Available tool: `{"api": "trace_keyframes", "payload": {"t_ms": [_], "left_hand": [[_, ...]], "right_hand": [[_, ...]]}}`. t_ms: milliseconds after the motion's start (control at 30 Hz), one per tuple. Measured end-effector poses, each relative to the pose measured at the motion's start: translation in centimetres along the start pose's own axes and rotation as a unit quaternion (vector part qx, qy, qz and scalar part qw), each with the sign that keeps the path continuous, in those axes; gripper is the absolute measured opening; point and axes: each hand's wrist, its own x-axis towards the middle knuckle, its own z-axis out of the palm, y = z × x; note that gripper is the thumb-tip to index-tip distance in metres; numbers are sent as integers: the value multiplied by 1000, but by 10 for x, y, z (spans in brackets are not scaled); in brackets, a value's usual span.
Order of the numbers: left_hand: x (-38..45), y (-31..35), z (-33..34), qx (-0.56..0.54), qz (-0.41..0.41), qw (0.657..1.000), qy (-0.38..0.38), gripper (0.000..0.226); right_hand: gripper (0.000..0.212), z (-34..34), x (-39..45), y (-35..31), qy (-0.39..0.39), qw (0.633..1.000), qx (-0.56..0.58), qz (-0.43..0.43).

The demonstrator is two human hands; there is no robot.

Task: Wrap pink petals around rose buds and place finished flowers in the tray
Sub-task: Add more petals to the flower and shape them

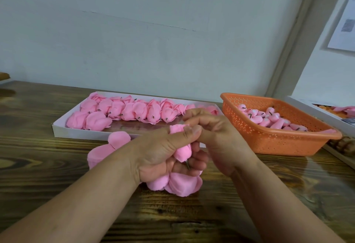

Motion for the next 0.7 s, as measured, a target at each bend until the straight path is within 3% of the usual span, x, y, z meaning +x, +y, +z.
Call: {"api": "trace_keyframes", "payload": {"t_ms": [100, 200, 267, 367, 533, 600, 633, 700], "left_hand": [[6, 2, -1, -24, 23, 998, 52, 45], [13, 4, -4, -79, 55, 986, 135, 41], [16, 5, -7, -120, 76, 973, 182, 37], [20, 4, -11, -147, 81, 967, 194, 44], [20, 2, -3, -219, 42, 960, 171, 37], [19, 1, -2, -218, 41, 960, 168, 36], [19, 0, -2, -212, 45, 962, 168, 35], [19, 0, -3, -189, 63, 967, 162, 34]], "right_hand": [[10, 3, 0, 1, 85, 996, -25, -6], [9, 10, -3, 2, 177, 943, -208, -189], [22, 17, -6, 7, 131, 888, -330, -292], [23, 24, -7, 13, 104, 821, -452, -331], [12, 31, -6, 19, 137, 770, -518, -345], [8, 35, -7, 20, 138, 770, -524, -337], [7, 36, -7, 20, 133, 786, -513, -318], [6, 36, -7, 17, 113, 863, -428, -242]]}}
